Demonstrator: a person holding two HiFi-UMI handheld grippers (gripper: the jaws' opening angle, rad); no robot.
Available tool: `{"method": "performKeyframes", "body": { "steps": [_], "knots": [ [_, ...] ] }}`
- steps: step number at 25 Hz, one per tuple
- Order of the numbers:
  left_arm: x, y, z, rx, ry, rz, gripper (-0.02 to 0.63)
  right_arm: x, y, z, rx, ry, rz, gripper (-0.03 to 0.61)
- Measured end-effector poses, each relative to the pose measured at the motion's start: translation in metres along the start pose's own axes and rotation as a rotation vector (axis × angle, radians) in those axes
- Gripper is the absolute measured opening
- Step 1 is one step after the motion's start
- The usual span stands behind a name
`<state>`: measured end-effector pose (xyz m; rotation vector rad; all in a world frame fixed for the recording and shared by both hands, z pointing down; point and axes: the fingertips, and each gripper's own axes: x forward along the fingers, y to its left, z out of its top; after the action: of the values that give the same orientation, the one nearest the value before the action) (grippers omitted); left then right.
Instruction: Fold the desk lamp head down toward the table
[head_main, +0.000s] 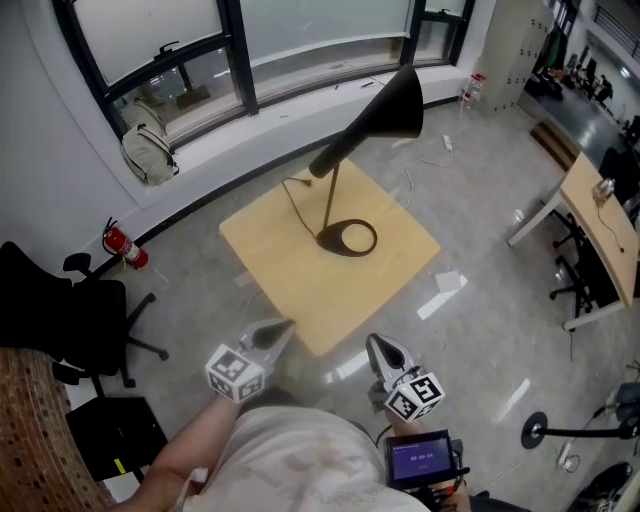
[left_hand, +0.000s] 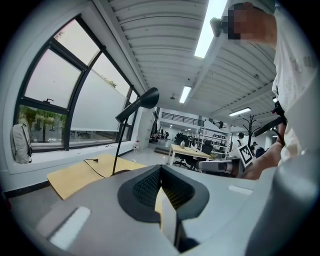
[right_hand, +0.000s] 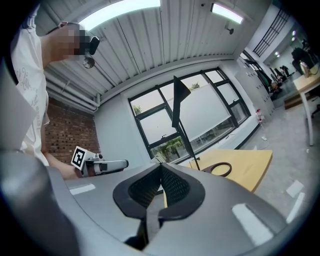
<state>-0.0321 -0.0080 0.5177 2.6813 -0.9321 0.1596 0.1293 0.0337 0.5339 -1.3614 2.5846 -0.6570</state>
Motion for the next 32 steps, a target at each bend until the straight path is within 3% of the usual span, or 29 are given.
{"method": "performKeyframes", "body": {
  "steps": [22, 32],
  "knots": [
    [0.105, 0.060, 0.040, 0.005, -0.012, -0.209, 0.002, 0.064, -0.058, 0.057, -0.074, -0.044, -0.153, 0.014],
    [0.130, 0.103, 0.064, 0.036, -0.028, -0.262, 0.002, 0.092, -0.083, 0.105, -0.191, -0.074, -0.242, 0.013]
  ]
}}
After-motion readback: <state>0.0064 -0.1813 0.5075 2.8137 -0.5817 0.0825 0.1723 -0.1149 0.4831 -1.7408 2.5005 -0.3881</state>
